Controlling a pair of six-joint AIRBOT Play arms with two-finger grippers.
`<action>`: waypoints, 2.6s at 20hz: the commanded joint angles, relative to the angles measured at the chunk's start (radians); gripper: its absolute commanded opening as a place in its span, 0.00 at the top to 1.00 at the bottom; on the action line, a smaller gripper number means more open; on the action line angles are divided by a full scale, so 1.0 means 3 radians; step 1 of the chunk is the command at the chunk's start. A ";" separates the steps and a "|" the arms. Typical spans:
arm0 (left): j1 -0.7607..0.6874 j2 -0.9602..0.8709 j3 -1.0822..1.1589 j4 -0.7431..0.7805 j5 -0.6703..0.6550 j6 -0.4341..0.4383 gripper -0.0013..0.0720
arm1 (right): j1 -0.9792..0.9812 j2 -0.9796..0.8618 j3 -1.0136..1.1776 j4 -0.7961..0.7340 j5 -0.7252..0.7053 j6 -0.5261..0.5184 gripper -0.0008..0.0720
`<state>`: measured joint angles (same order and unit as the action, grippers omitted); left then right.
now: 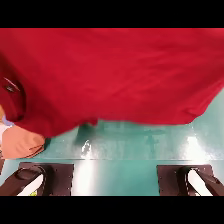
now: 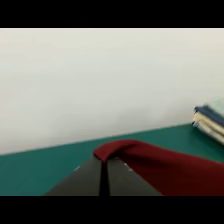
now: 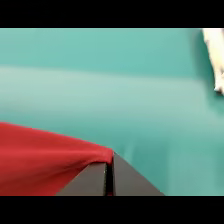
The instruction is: Fold the shirts.
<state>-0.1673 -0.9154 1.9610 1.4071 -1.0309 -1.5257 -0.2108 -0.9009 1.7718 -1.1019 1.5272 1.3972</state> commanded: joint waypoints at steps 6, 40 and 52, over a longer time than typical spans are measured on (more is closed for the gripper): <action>0.0004 -0.1769 -0.0879 0.0351 -0.0111 -0.0161 0.95 | 0.0666 -0.1417 -0.0888 -0.0496 -0.0144 0.0235 0.97; 0.0577 -0.0128 -0.4861 -0.1301 -0.0251 0.0052 0.74 | -0.0001 -0.0420 -0.3166 0.0052 -0.0412 0.0050 0.31; 0.0577 -0.0125 -0.4809 -0.1250 -0.0121 0.0080 0.95 | 0.0754 -0.1066 -0.3820 0.0371 -0.1269 0.0052 0.49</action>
<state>0.0051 -0.9543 0.5072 1.0206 -1.0679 -1.5024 -0.0559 -1.1587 0.6250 -1.0115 1.2217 1.4132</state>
